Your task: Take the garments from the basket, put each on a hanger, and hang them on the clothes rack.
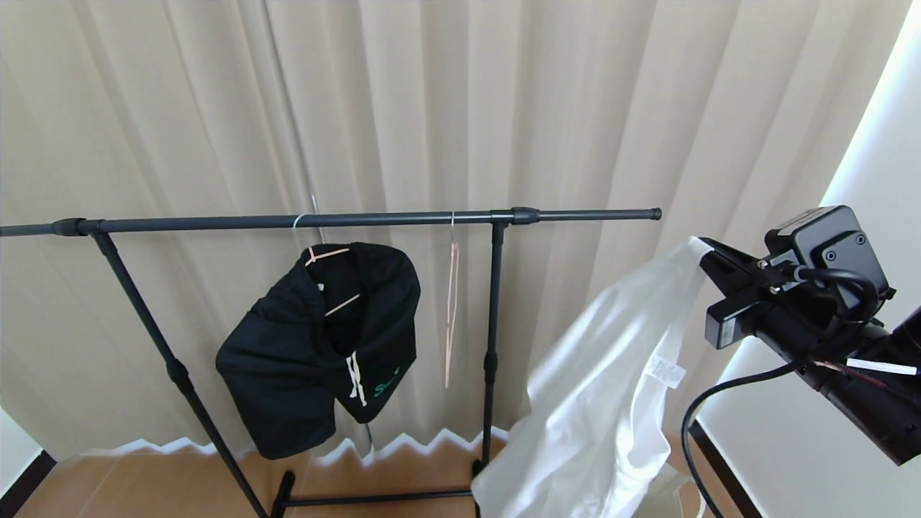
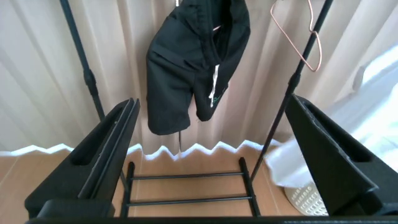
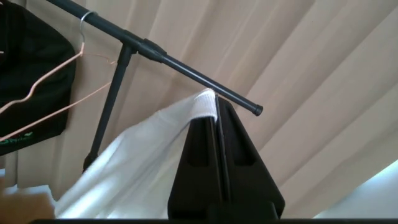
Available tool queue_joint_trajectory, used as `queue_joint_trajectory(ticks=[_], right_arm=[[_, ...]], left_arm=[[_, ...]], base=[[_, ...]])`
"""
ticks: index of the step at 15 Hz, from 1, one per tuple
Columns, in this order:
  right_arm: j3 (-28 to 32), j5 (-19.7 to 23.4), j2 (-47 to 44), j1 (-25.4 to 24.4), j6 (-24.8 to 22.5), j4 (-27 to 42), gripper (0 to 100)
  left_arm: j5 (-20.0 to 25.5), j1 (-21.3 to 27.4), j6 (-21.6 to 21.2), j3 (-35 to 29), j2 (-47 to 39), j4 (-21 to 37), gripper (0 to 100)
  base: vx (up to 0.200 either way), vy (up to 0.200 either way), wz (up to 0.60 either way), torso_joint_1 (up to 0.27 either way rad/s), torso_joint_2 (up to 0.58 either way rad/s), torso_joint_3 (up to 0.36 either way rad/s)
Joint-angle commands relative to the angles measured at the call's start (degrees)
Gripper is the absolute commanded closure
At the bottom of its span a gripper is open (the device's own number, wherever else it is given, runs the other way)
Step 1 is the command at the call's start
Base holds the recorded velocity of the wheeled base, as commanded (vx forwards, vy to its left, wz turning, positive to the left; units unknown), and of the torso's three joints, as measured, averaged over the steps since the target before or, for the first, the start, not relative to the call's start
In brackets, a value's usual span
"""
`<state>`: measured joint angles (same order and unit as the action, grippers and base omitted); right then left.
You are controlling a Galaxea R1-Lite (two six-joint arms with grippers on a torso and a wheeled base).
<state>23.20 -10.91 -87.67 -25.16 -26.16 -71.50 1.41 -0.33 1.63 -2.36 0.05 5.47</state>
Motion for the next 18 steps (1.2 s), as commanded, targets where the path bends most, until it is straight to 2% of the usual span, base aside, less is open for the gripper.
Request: queue_joint_trajectory(ticks=[1,9,15,17,18], right_arm=[[0.0,0.01,0.05,-0.06,0.06,-0.05,100],[0.0,0.01,0.05,-0.06,-0.03,-0.05,100],[-0.61,-0.16,0.22,-1.21,-0.03,-0.05,100],[-0.08,-2.89,0.05,-1.82,-0.12,0.04,100],[1.15,-6.49,-0.22,-3.05,0.15,0.57,100]], left_arm=[[-0.01,-0.02,0.04,-0.01,-0.05,-0.02,0],[0.08,-0.02,0.04,-0.01,-0.05,-0.02,0],[-0.01,-0.02,-0.49,0.17,-0.05,-0.11,0],[0.26,-0.02,-2.07,0.17,-0.05,0.06,0],[0.7,0.07,-3.3,0.08,-0.31,0.33,0]], base=[[0.0,0.2,0.0,0.002,0.0,-0.002],[0.0,0.2,0.0,0.003,0.0,0.001],[0.0,0.0,0.0,0.0,0.0,0.0],[0.0,0.0,0.0,0.0,0.0,0.0],[0.0,0.0,0.0,0.0,0.0,0.0]])
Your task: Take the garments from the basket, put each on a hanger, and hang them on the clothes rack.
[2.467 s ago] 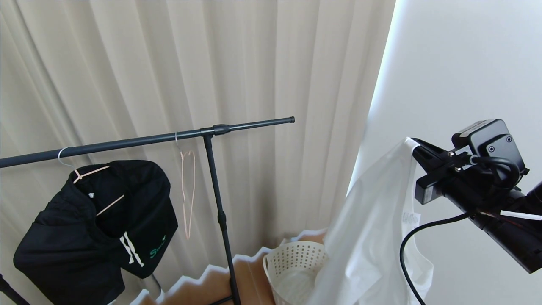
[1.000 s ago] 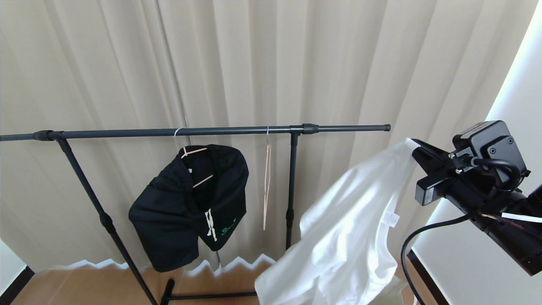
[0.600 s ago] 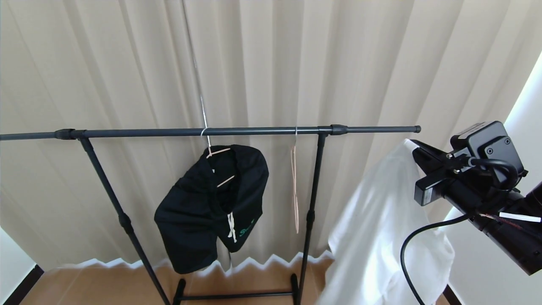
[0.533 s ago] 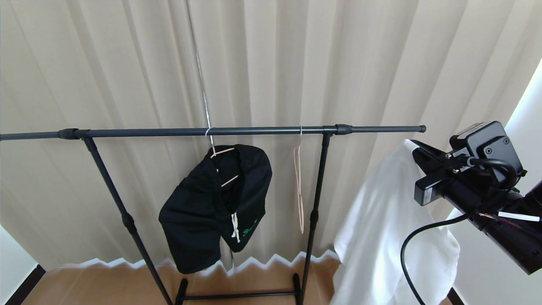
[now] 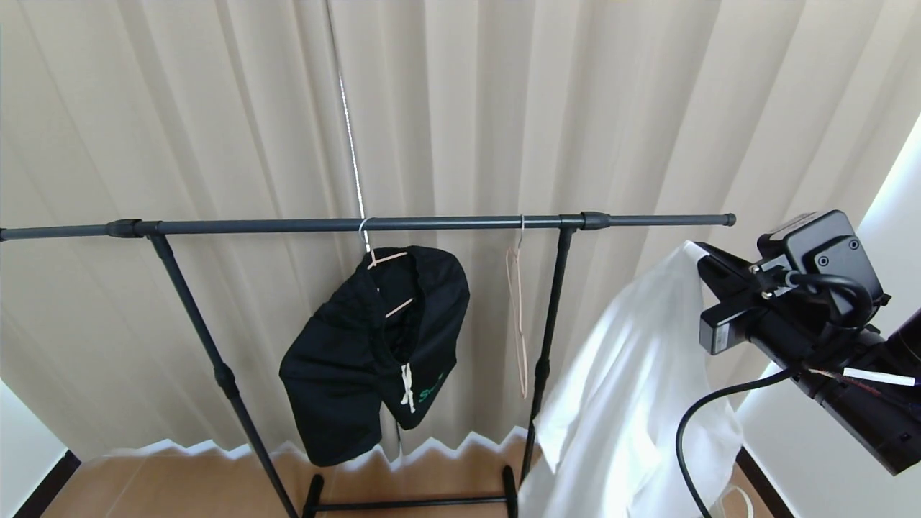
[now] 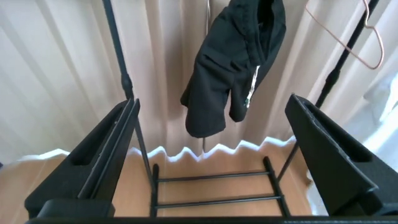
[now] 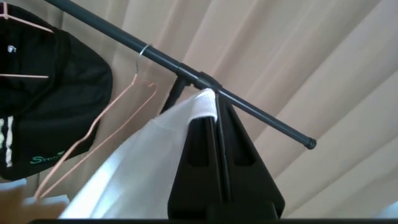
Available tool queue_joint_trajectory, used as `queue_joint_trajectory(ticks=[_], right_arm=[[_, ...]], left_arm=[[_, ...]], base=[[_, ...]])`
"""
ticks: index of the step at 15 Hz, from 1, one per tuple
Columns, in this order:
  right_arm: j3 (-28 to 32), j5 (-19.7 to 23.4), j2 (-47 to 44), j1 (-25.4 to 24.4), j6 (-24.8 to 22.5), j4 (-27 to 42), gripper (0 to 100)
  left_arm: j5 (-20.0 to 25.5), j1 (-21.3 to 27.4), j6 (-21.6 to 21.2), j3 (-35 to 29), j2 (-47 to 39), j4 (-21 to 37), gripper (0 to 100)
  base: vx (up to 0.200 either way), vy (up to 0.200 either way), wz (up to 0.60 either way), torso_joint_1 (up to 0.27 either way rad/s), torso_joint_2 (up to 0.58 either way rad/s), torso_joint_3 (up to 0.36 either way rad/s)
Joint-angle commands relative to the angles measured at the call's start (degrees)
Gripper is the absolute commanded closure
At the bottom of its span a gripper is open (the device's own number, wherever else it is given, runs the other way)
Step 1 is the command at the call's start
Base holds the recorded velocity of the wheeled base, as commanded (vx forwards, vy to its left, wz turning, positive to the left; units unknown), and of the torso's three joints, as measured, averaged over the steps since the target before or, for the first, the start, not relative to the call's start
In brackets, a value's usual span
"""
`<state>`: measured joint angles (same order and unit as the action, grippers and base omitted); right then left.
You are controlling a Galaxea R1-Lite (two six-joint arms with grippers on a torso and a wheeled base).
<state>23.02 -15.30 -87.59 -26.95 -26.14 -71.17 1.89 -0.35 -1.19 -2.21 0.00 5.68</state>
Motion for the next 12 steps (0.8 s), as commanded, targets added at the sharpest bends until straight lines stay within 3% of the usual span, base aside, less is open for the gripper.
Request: queue_joint_trajectory(ticks=[1,3,5,7,9,10,12], right_arm=[[2.74,-3.95,-0.65,-3.19,0.91,0.94,100],[5.11,-5.0,-0.56,-3.81,4.95,6.74,100],[9.5,-5.36,0.93,-4.34,11.9,19.14,100],[16.62,-5.44,3.3,-6.01,21.74,38.21,100],[22.78,-5.79,4.27,-8.73,29.83,50.25,100],[24.18,-6.41,4.18,-9.52,31.41,52.1,100],[25.76,-9.75,2.95,-11.89,33.43,52.27,100]], left_arm=[[0.84,0.35,-1.97,-0.69,-2.99,0.21,0],[1.63,0.35,-0.56,-4.91,-14.24,-0.06,0],[3.47,0.79,6.29,-11.59,-26.28,-0.14,0],[5.93,3.25,11.92,-18.36,-39.11,-0.14,0],[5.58,11.78,18.6,-24.6,-48.87,-0.23,0],[4.97,16.17,21.59,-27.32,-52.47,-0.23,0],[-0.66,29.27,27.56,-32.95,-61.44,-0.41,0]], base=[[0.0,0.0,0.0,0.0,0.0,0.0],[0.0,0.0,0.0,0.0,0.0,0.0],[0.0,0.0,0.0,0.0,0.0,0.0],[0.0,0.0,0.0,0.0,0.0,0.0],[0.0,0.0,0.0,0.0,0.0,0.0],[0.0,0.0,0.0,0.0,0.0,0.0],[0.0,0.0,0.0,0.0,0.0,0.0]])
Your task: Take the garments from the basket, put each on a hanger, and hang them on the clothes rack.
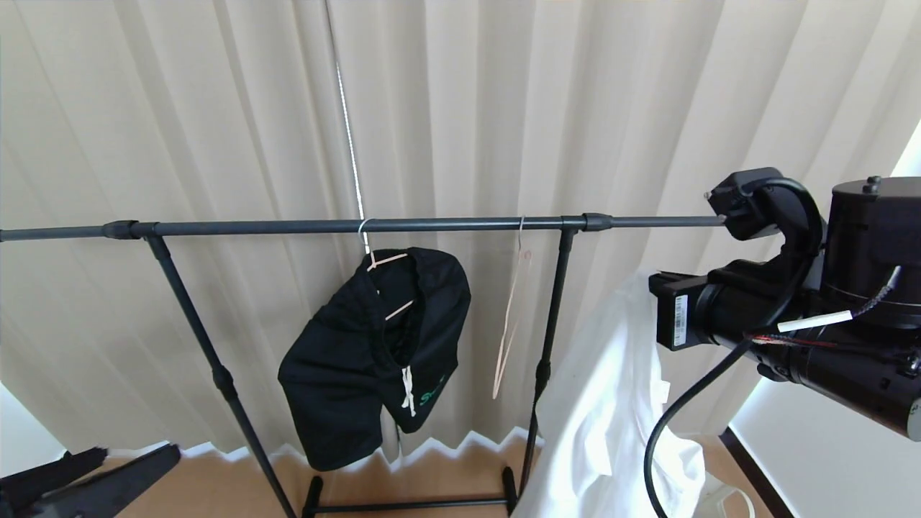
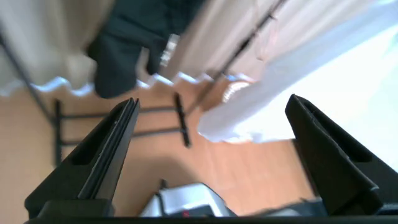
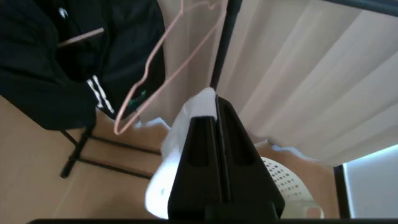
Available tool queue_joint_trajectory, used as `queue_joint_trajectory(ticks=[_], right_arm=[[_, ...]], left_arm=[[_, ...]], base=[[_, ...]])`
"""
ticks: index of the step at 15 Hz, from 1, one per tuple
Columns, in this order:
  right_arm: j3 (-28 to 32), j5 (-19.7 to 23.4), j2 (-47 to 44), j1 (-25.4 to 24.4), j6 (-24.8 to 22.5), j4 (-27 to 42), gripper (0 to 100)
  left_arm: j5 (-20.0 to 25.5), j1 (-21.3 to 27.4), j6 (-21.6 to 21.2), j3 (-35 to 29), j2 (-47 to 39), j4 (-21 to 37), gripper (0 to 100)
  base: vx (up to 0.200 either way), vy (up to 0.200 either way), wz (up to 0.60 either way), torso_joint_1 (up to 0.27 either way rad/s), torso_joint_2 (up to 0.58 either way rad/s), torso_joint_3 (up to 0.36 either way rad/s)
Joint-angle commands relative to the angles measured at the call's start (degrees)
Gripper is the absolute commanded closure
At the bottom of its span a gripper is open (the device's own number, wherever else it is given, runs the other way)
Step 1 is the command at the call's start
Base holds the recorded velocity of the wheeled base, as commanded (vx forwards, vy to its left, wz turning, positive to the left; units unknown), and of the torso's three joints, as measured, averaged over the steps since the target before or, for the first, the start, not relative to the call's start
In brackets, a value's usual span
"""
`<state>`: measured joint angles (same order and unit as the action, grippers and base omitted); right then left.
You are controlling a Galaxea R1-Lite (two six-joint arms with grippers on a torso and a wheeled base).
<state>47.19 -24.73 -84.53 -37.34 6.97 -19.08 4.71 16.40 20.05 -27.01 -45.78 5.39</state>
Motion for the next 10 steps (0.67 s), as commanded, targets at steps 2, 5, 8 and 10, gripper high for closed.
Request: queue_joint_trajectory(ticks=[2,5,8,10], right_arm=[[3.26,-5.5,-2.22,-3.44,1.82,-0.08,100],[5.81,-9.81,-6.35,-4.41,4.89,-0.35,100],[7.04,-10.6,-8.37,-5.64,7.62,-0.79,100],[7.83,-11.56,-9.51,-6.17,8.58,-1.66,100]], left_arm=[[-6.73,19.81,8.51,-10.6,-23.48,-3.02,0],[-7.08,24.91,8.51,-11.04,-34.12,-11.36,0],[-7.17,27.11,8.51,-12.98,-40.8,-15.85,0],[-7.17,27.99,8.51,-16.23,-43.78,-16.2,0]], base=[[0.0,0.0,0.0,0.0,0.0,0.0],[0.0,0.0,0.0,0.0,0.0,0.0],[0.0,0.0,0.0,0.0,0.0,0.0],[0.0,0.0,0.0,0.0,0.0,0.0]])
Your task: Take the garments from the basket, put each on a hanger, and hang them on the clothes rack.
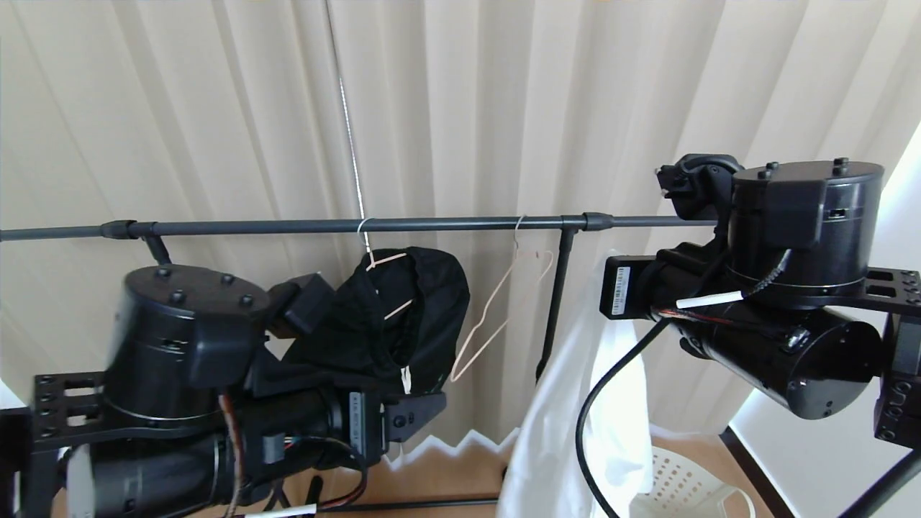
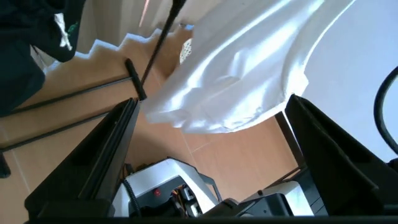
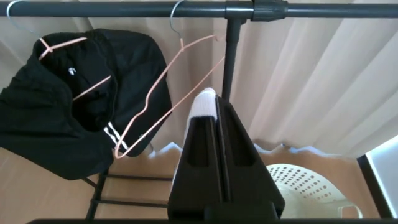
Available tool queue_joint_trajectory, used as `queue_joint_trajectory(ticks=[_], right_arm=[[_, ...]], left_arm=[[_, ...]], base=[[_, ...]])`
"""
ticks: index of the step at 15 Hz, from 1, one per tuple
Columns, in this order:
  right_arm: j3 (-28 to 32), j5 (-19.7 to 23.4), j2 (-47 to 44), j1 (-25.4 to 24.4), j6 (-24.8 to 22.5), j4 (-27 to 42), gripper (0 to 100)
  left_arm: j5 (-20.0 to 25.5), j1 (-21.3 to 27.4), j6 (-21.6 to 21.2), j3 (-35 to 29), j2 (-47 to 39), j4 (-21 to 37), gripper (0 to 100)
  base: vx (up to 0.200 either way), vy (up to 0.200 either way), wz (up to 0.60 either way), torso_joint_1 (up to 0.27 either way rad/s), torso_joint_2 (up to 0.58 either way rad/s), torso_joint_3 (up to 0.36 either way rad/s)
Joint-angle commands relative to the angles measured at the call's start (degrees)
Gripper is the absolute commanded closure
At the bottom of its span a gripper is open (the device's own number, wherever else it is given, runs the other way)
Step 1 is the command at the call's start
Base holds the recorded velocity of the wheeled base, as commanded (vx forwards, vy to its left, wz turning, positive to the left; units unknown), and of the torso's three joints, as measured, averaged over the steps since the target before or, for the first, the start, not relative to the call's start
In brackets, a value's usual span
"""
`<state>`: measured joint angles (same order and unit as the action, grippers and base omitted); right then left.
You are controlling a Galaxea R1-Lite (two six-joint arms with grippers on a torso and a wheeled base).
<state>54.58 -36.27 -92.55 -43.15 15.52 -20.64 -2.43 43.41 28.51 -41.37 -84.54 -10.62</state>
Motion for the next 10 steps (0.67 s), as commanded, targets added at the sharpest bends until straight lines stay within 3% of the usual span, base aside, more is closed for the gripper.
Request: queue_joint_trajectory(ticks=[1,10], right_arm=[[0.88,-0.3,-1.84,-0.79,0.21,-0.46,100],[3.17,-2.05,-4.48,-3.87,2.5,-0.72,100]], left_arm=[[-0.04,2.03,0.05,-3.36,-6.78,-0.19,0],[-2.94,9.68,0.14,-16.37,-23.65,-1.69,0]], base=[[0.0,0.0,0.0,0.0,0.0,0.0],[0.0,0.0,0.0,0.0,0.0,0.0]])
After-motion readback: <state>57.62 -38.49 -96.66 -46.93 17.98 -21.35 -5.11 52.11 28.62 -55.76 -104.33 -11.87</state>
